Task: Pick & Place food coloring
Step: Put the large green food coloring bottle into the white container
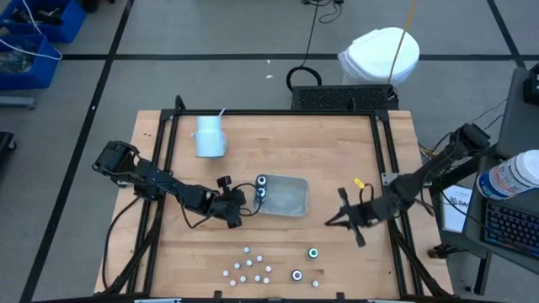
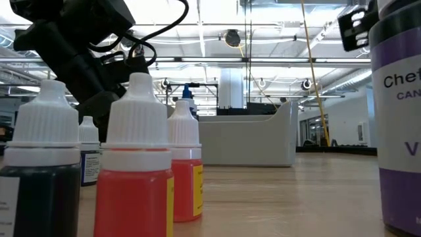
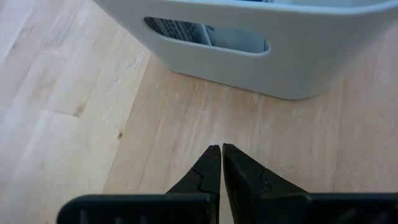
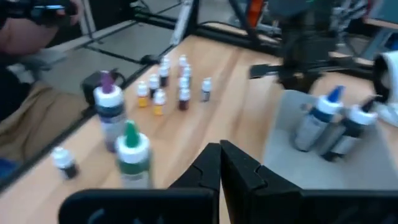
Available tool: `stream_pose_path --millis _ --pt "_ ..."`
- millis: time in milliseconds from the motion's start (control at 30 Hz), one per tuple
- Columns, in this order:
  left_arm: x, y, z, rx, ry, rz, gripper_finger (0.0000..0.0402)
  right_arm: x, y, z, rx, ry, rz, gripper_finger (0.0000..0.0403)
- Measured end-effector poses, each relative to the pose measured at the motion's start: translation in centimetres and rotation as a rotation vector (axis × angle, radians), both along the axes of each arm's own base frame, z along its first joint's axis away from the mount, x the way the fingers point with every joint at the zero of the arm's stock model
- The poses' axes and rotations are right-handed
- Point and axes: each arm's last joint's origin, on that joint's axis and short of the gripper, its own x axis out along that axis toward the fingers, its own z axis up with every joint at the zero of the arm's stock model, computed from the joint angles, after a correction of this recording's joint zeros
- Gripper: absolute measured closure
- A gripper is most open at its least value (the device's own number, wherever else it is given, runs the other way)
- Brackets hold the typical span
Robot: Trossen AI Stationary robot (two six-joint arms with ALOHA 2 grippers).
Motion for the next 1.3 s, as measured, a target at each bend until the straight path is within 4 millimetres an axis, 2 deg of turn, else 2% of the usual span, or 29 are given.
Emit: stream_pose_path --millis 200,467,667,833,1067,1300 --pt "0.1 0.1 0.0 0.018 0.002 -0.022 0.0376 1.2 2.8 0.7 -0.03 0.012 -0.012 0.0355" --pt "0.4 0.0 0.3 0.035 -0.024 -0.058 0.0376 2.6 4.8 -0.9 -0.126 0.0 0.049 0.023" --pt "0.4 0.0 0.3 0.03 -0.025 -0.051 0.0376 3.1 5.6 -0.8 -0.027 -0.033 0.135 0.0162" --pt "0.4 0.0 0.3 0.017 -0.031 -0.038 0.0376 3.7 5.9 -2.0 0.015 0.017 0.13 0.0148" --pt "0.4 -0.1 0.2 -0.006 -0.033 -0.034 0.0376 4.9 5.8 -3.8 0.028 0.054 0.086 0.015" --pt "0.4 -0.1 0.2 0.0 -0.029 -0.042 0.0376 5.3 6.0 -5.2 0.05 0.114 0.099 0.0151"
